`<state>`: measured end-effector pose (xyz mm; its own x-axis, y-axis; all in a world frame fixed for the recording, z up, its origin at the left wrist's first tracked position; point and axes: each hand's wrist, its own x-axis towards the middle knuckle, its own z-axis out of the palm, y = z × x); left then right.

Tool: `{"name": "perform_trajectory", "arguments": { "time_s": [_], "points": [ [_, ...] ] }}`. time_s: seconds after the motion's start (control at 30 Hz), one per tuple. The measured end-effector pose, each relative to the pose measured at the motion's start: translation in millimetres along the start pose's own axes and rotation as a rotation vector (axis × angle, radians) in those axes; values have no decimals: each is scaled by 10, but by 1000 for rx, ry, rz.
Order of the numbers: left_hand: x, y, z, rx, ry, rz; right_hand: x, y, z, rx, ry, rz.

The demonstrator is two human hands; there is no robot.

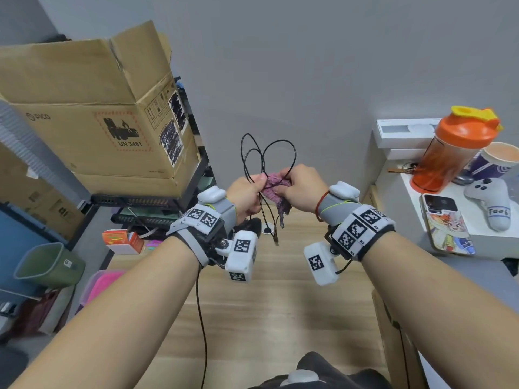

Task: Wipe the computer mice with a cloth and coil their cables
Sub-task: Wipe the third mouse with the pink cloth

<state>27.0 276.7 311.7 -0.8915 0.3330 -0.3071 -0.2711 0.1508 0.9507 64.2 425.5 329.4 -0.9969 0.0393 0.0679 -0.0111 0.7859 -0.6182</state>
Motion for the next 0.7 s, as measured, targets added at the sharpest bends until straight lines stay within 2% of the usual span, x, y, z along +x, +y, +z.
{"name": "perform_trajectory", "arguments": {
  "time_s": [0.27, 0.4, 0.5, 0.6, 0.7],
  "points": [
    [-55, 5, 2, -72, -30, 115, -8, 31, 28, -3, -60, 78],
    [-52, 30, 76, -182, 5, 111, -22, 21, 53, 9, -64, 77],
    [-3, 71, 48, -248, 106, 103, -23, 93, 60, -2, -64, 95],
    [64, 180, -154, -349, 203, 79, -69, 363, 55, -47, -84, 214],
    [88, 243, -318, -356, 207, -3, -157, 717, -6, -14, -44, 424]
  ]
}}
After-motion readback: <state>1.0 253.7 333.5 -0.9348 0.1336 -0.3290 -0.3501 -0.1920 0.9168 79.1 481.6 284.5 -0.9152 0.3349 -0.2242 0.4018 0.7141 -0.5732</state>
